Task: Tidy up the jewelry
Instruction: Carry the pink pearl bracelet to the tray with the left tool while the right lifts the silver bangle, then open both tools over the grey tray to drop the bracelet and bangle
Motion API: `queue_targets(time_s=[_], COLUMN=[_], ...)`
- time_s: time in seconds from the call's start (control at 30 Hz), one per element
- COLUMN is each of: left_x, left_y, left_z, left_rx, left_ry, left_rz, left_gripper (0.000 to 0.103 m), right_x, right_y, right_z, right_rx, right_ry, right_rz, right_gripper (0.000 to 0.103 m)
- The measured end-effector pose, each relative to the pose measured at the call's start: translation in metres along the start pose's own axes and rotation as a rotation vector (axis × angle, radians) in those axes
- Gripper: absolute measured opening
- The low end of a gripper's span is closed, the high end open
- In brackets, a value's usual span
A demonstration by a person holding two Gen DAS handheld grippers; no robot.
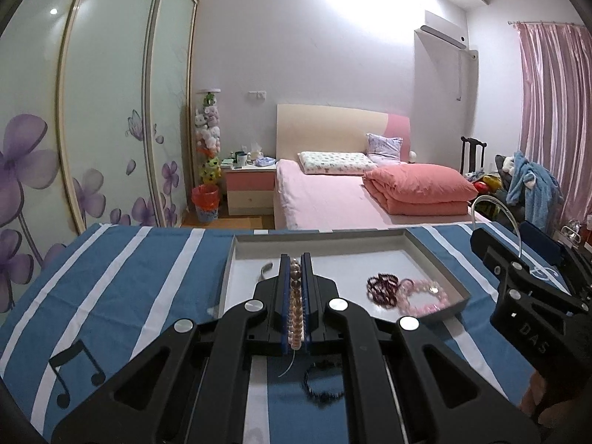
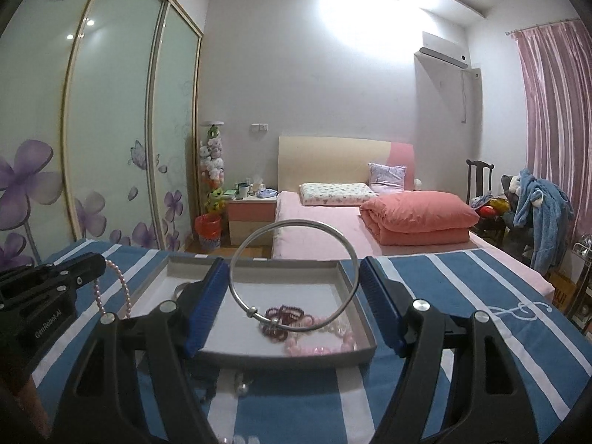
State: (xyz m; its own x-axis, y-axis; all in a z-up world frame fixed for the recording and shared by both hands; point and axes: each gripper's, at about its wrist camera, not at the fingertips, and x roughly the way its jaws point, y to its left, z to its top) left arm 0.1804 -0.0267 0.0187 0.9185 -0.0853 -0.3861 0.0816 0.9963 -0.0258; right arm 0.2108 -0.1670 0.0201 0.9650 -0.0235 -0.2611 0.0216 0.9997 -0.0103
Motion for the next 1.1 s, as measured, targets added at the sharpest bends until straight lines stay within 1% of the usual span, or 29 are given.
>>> queue_targets(time_s=[0.2,0.43,0.6,0.8,1.1], left_x=[0.021,0.048,0.065,0.081,0.101], left_y=[0.0,-0.003,-0.003,-0.002,0.002], left_z=[0.002,0.002,0.002,-0.001,-0.009], left_rx=[-0.006,0.011,0.01,0.004,-0.013], left_ry=[0.008,0.022,0.038,0.067,0.129], left_rz=[-0.005,-0.005,-0.008,-0.016,-0.031], left_gripper=[0.006,0.006,0.006,0.006,0.006], right_x=[0.028,0.063,0.09,0.113,0.144], right_y=[0.001,-0.003,-0.006,-0.002,0.003], right_z=[0.005,0.004,0.0,-0.007,-0.02], right_rx=[0.004,0.023,0.033,0.039,0.048], right_ry=[0.006,0.046,0.09,0.148,0.272], right_rz=[-0.004,-0.011,-0.005,0.014,0.052], right_gripper=[0.071,0.071,0.071,0.071,0.071])
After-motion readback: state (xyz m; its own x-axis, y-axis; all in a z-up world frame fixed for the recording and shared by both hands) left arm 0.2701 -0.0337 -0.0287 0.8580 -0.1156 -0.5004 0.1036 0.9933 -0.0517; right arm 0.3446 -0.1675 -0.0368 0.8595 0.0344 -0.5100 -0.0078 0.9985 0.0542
